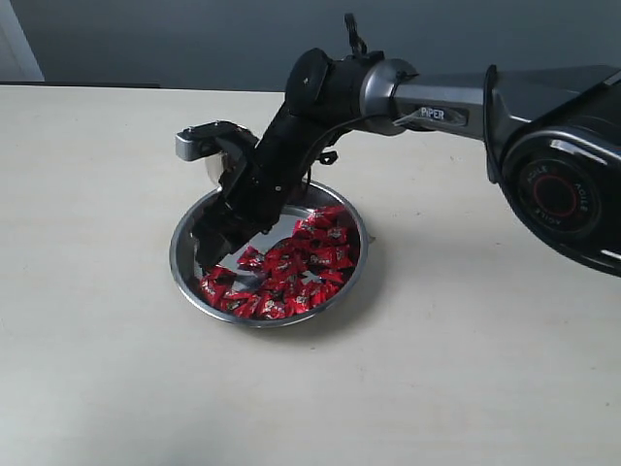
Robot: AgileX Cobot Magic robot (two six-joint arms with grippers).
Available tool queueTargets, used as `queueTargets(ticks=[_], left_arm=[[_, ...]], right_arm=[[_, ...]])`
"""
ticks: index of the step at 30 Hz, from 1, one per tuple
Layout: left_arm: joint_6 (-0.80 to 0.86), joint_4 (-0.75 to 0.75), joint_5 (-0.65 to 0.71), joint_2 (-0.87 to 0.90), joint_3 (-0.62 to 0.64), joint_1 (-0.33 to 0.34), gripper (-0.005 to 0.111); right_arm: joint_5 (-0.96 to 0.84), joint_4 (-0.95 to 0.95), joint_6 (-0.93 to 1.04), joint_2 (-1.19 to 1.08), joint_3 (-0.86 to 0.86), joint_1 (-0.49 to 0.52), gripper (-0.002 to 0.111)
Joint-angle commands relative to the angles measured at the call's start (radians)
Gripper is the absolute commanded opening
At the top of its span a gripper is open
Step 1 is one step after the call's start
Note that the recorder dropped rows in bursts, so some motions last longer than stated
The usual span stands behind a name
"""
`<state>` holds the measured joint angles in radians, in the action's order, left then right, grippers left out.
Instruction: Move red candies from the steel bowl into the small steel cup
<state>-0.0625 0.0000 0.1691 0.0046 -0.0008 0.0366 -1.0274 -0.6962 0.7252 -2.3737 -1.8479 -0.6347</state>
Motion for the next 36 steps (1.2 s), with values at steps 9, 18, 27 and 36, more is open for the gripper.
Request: queueTargets(ticks=[9,18,27,36], left_arm=[[-0.004,0.0,-0.006,-0.005,0.001,0.001,0.0],[-0.004,0.0,-0.006,-0.005,0.001,0.001,0.0],[-0.004,0.0,-0.006,-0.005,0.001,0.001,0.0],[-0.004,0.0,-0.006,-0.005,0.001,0.001,0.0]], right_arm=[[0.117,0.036,0.034,-0.034,-0.004,-0.057,0.03],[0.134,0.04,0.034,-0.014,-0.004,-0.053,0.005],[0.358,0.165,0.034,0.091,-0.004,-0.052,0.005],[0.676,0.349,-0.106,0.108,-0.004,-0.049,0.005]])
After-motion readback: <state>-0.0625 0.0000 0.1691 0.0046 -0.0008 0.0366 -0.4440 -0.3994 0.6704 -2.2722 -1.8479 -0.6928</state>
